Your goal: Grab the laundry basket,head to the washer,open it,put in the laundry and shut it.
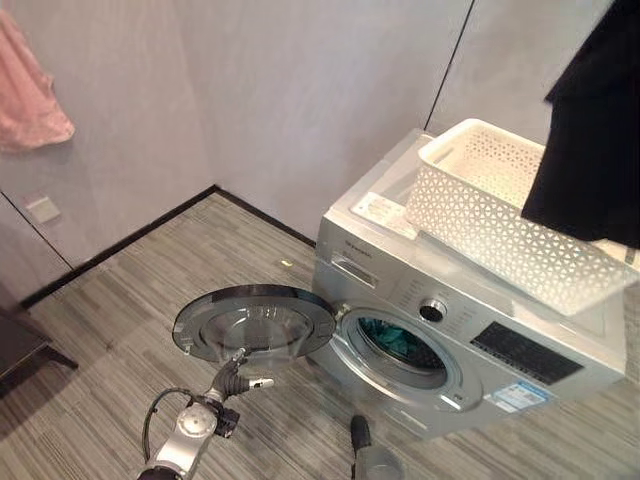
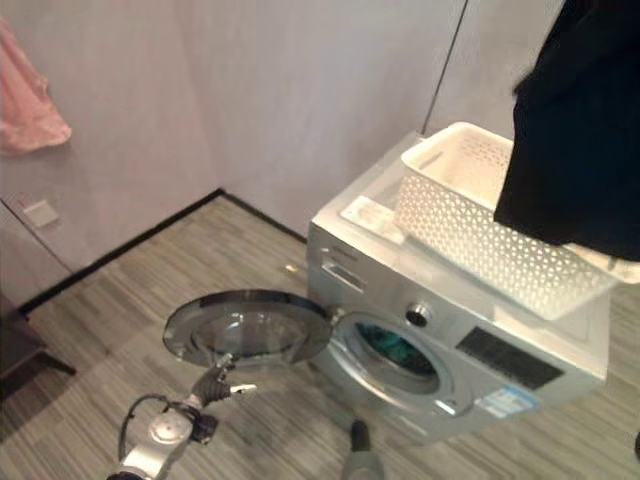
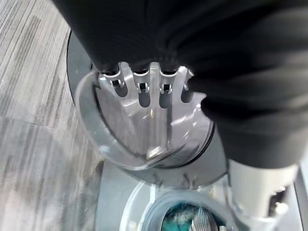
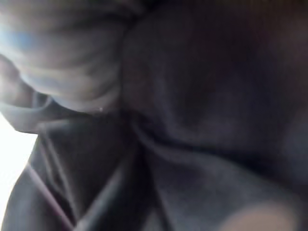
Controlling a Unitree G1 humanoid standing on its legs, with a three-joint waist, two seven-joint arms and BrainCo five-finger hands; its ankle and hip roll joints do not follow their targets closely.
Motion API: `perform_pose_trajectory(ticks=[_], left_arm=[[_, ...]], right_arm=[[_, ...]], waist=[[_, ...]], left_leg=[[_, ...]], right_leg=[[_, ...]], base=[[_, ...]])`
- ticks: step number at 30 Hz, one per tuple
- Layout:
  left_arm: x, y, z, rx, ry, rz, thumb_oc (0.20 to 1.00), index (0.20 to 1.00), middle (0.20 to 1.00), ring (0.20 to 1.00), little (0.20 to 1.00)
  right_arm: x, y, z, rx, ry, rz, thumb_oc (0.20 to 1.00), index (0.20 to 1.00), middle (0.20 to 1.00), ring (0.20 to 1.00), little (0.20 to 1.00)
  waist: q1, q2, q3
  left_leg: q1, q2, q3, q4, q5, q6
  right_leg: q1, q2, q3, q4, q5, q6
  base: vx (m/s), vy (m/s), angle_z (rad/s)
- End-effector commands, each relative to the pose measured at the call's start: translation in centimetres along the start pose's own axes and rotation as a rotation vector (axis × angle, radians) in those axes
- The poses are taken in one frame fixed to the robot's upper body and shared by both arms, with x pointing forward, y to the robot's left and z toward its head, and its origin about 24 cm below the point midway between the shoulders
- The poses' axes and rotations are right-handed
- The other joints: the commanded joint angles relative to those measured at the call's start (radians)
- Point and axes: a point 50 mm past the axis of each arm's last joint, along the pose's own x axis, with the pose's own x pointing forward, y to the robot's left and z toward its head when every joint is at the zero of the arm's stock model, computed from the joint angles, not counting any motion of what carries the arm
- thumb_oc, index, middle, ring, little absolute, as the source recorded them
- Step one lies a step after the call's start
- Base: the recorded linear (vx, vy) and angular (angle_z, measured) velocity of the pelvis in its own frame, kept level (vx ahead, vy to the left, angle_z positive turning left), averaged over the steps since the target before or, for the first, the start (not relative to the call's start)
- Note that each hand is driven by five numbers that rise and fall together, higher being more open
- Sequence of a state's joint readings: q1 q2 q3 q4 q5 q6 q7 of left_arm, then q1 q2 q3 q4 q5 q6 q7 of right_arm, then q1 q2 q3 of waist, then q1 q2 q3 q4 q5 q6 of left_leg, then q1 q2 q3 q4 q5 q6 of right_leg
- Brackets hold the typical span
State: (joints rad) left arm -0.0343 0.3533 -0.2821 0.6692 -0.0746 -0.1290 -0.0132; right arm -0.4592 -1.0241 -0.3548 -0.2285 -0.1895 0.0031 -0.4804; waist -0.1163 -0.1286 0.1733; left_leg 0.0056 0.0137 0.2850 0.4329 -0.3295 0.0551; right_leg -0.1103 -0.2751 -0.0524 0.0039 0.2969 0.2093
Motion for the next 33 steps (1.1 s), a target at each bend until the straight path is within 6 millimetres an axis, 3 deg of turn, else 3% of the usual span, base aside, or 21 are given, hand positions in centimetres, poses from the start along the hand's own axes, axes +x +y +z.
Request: perform_pose_trajectory(ticks=[1, 6, 9, 11, 14, 15, 18, 19, 20, 21, 23, 29, 30, 33], left_arm=[[-0.3, 0.7, 0.7, 0.054, -0.055, 0.008, 1.0, 1.0, 1.0, 1.0, 1.0], [-0.7, 0.8, 1.3, 0.028, -0.095, 0.016, 1.0, 1.0, 1.0, 1.0, 1.0], [-1.1, 1.1, 2.9, -0.004, -0.182, 0.031, 1.0, 1.0, 1.0, 1.0, 1.0], [-1.2, 1.2, 2.9, -0.004, -0.18, 0.033, 1.0, 1.0, 1.0, 1.0, 1.0], [-2.1, 2.5, 7.3, -0.049, -0.387, 0.068, 1.0, 1.0, 1.0, 1.0, 1.0], [-2.2, 2.6, 7.2, -0.049, -0.385, 0.066, 1.0, 1.0, 1.0, 1.0, 1.0], [-3.4, 2.9, 10.9, -0.034, -0.554, 0.066, 1.0, 1.0, 1.0, 1.0, 1.0], [-4.2, 3.0, 13.0, 0.0, -0.65, 0.058, 1.0, 1.0, 1.0, 1.0, 1.0], [-4.2, 3.0, 13.0, 0.001, -0.65, 0.058, 1.0, 1.0, 1.0, 1.0, 1.0], [-4.9, 3.0, 15.4, 0.024, -0.749, 0.045, 1.0, 1.0, 1.0, 1.0, 1.0], [-5.7, 3.0, 17.8, 0.027, -0.844, 0.032, 1.0, 1.0, 1.0, 1.0, 1.0], [-6.6, 1.1, 24.2, 0.011, -1.045, -0.076, 1.0, 1.0, 1.0, 1.0, 1.0], [-6.5, 1.1, 24.4, 0.01, -1.047, -0.075, 1.0, 1.0, 1.0, 1.0, 1.0], [-5.3, -1.6, 27.7, -0.036, -1.064, -0.171, 1.0, 1.0, 1.0, 1.0, 1.0]], right_arm=[[2.6, -2.5, 2.4, -0.096, -0.16, -0.122, 0.2, 0.2, 0.2, 0.2, 0.2], [1.3, -1.6, 4.1, -0.078, -0.241, -0.077, 0.2, 0.2, 0.2, 0.2, 0.2], [0.8, -0.6, 4.2, -0.047, -0.23, -0.047, 0.2, 0.2, 0.2, 0.2, 0.2], [0.7, -0.5, 4.2, -0.045, -0.229, -0.047, 0.2, 0.2, 0.2, 0.2, 0.2], [0.1, 0.6, 3.9, 0.01, -0.193, 0.004, 0.2, 0.2, 0.2, 0.2, 0.2], [0.0, 0.6, 3.9, 0.01, -0.191, 0.005, 0.2, 0.2, 0.2, 0.2, 0.2], [-0.8, 0.6, 3.1, 0.001, -0.157, 0.044, 0.2, 0.2, 0.2, 0.2, 0.2], [-1.0, 0.5, 3.0, 0.005, -0.152, 0.049, 0.2, 0.2, 0.2, 0.2, 0.2], [-1.0, 0.5, 2.9, 0.004, -0.151, 0.048, 0.2, 0.2, 0.2, 0.2, 0.2], [-0.9, 0.6, 3.2, 0.008, -0.163, 0.059, 0.2, 0.2, 0.2, 0.2, 0.2], [-0.7, 0.8, 3.4, 0.013, -0.172, 0.066, 0.2, 0.2, 0.2, 0.2, 0.2], [-0.1, 1.9, 3.8, 0.033, -0.16, 0.066, 0.2, 0.2, 0.2, 0.2, 0.2], [0.0, 1.8, 3.8, 0.032, -0.161, 0.063, 0.2, 0.2, 0.2, 0.2, 0.2], [0.7, 2.9, 4.9, 0.091, -0.165, 0.041, 0.2, 0.2, 0.2, 0.2, 0.2]], waist=[[0.041, 0.032, -0.044], [0.078, 0.048, -0.092], [0.1, 0.041, -0.122], [0.102, 0.037, -0.124], [0.127, 0.029, -0.142], [0.126, 0.029, -0.143], [0.123, 0.03, -0.157], [0.122, 0.032, -0.167], [0.12, 0.031, -0.168], [0.121, 0.031, -0.177], [0.118, 0.034, -0.181], [0.112, 0.042, -0.191], [0.111, 0.043, -0.189], [0.102, 0.049, -0.195]], left_leg=[[0.115, 0.019, -0.11, -0.286, 0.065, 0.007], [0.082, -0.003, -0.098, -0.351, 0.129, 0.016], [0.085, -0.014, -0.073, -0.384, 0.145, 0.015], [0.083, -0.016, -0.067, -0.389, 0.155, 0.016], [0.094, -0.001, -0.067, -0.415, 0.173, -0.003], [0.097, 0.0, -0.068, -0.419, 0.176, -0.004], [0.104, 0.018, -0.088, -0.45, 0.198, -0.021], [0.105, 0.027, -0.099, -0.469, 0.211, -0.03], [0.106, 0.028, -0.102, -0.473, 0.214, -0.032], [0.11, 0.037, -0.108, -0.489, 0.227, -0.041], [0.113, 0.045, -0.113, -0.501, 0.238, -0.049], [0.11, 0.062, -0.124, -0.513, 0.259, -0.064], [0.109, 0.063, -0.125, -0.513, 0.259, -0.065], [0.113, 0.07, -0.127, -0.516, 0.267, -0.072]], right_leg=[[-0.029, -0.077, -0.054, 0.083, -0.086, 0.026], [0.028, -0.006, -0.117, 0.159, -0.229, -0.015], [0.054, -0.005, -0.134, 0.138, -0.233, -0.011], [0.05, -0.006, -0.129, 0.133, -0.225, -0.013], [0.081, 0.004, -0.125, 0.083, -0.234, -0.008], [0.085, 0.006, -0.128, 0.079, -0.233, -0.008], [0.124, 0.018, -0.162, 0.039, -0.243, -0.009], [0.14, 0.025, -0.171, 0.015, -0.248, -0.009], [0.143, 0.027, -0.175, 0.011, -0.247, -0.01], [0.156, 0.033, -0.187, -0.004, -0.25, -0.013], [0.165, 0.042, -0.194, -0.015, -0.253, -0.017], [0.183, 0.057, -0.217, -0.034, -0.257, -0.029], [0.184, 0.058, -0.218, -0.035, -0.257, -0.029], [0.193, 0.066, -0.227, -0.043, -0.26, -0.036]], base=[[-0.1, 0.112, -0.29], [-0.12, 0.055, -0.04], [-0.04, -0.017, -0.32], [-0.01, -0.04, -0.3], [0.04, -0.134, -0.23], [0.05, -0.115, -0.18], [0.02, -0.106, 0.04], [0.01, -0.093, 0.3], [-0.01, -0.111, 0.37], [-0.01, -0.08, 0.36], [-0.02, -0.074, 0.28], [-0.02, -0.05, 0.12], [-0.01, -0.031, 0.16], [-0.01, -0.054, 0.15]])
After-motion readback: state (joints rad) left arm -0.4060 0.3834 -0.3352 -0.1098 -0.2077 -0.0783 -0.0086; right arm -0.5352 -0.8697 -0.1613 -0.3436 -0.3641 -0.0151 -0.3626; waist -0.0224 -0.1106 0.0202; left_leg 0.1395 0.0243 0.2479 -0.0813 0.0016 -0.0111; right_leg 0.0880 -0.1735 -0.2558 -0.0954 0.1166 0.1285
